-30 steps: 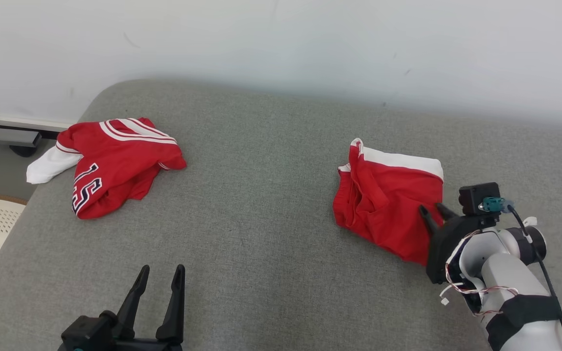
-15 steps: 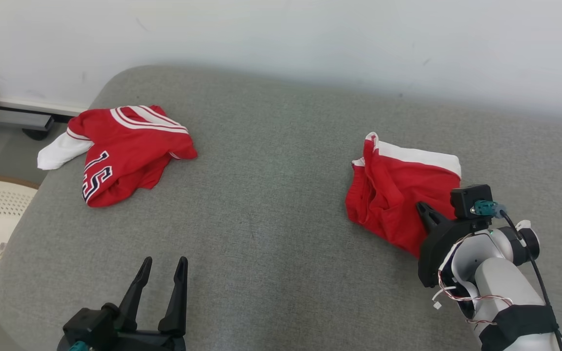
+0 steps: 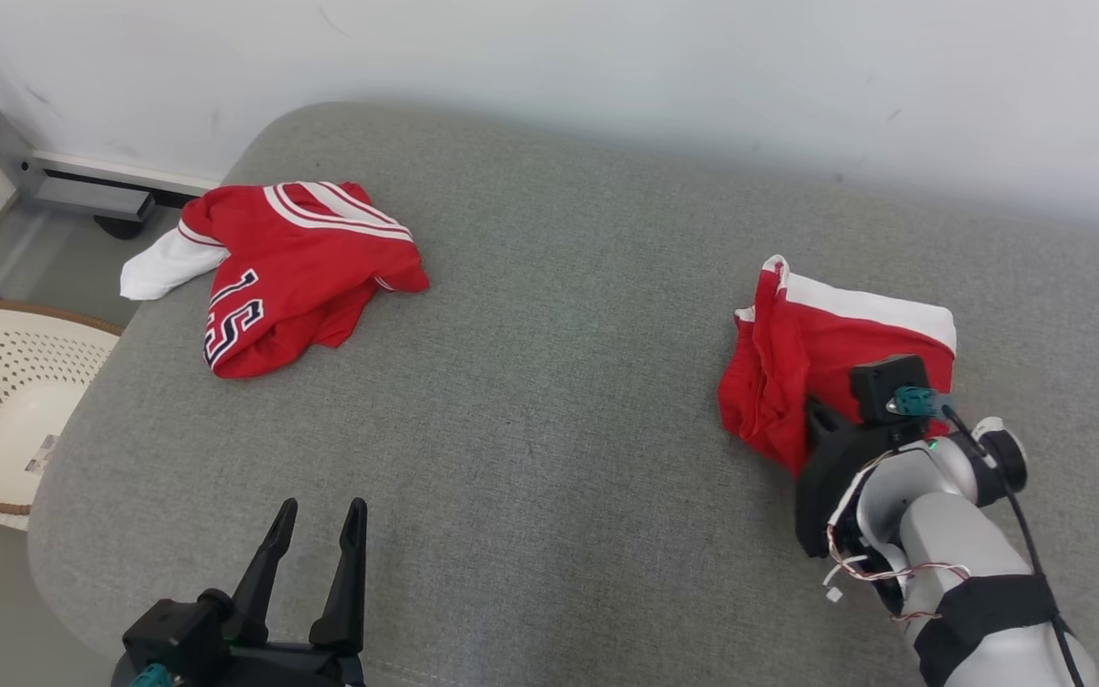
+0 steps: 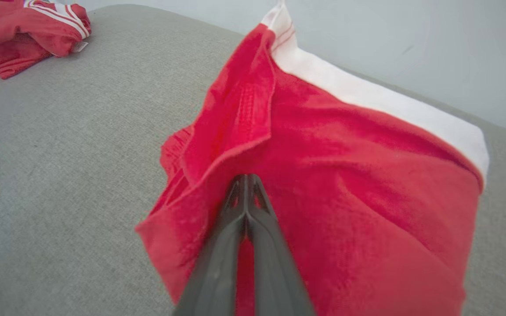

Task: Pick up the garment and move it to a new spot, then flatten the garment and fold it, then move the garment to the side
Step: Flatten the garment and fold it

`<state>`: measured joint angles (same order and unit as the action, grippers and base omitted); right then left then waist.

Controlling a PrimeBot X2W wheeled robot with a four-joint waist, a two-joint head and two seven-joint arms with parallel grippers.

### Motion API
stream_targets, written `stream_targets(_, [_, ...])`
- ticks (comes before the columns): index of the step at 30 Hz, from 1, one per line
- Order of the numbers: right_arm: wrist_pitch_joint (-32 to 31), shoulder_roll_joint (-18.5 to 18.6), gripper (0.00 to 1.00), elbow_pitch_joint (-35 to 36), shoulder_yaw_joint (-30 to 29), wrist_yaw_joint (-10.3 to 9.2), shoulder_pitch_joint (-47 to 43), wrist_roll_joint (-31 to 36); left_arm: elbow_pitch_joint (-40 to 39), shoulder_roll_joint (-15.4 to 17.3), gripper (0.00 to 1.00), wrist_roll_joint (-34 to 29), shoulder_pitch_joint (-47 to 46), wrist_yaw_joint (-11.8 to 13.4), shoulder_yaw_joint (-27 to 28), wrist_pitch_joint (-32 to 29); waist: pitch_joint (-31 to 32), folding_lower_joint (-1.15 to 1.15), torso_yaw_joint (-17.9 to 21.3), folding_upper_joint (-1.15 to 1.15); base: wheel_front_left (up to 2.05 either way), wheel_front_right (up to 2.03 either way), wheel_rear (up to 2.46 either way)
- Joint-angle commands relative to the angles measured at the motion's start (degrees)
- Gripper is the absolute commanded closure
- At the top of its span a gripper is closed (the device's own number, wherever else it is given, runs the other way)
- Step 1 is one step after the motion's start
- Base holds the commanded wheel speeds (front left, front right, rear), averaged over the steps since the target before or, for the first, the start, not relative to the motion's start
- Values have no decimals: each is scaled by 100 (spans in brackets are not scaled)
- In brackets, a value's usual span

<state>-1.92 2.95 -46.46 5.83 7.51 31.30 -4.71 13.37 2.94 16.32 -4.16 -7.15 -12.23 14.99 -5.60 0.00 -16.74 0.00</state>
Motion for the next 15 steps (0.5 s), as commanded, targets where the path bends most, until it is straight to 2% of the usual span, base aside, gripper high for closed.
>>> stream_targets(1, [39, -1, 100, -18, 69, -4, 59, -116, 8, 19, 0, 33, -66, -26, 17, 28, -1, 0, -20, 0, 0, 0, 0])
stream_targets(7, [97, 8, 100, -58, 919, -4, 146, -740, 10, 18, 0, 35, -51, -29, 35, 28, 14, 0, -36, 0, 0, 0, 0])
stream_targets(15, [131, 5, 100, -86, 1540, -4, 331, -1252, 21, 15, 0, 34, -73, -31, 29, 28, 10, 0, -28, 0, 0, 0, 0])
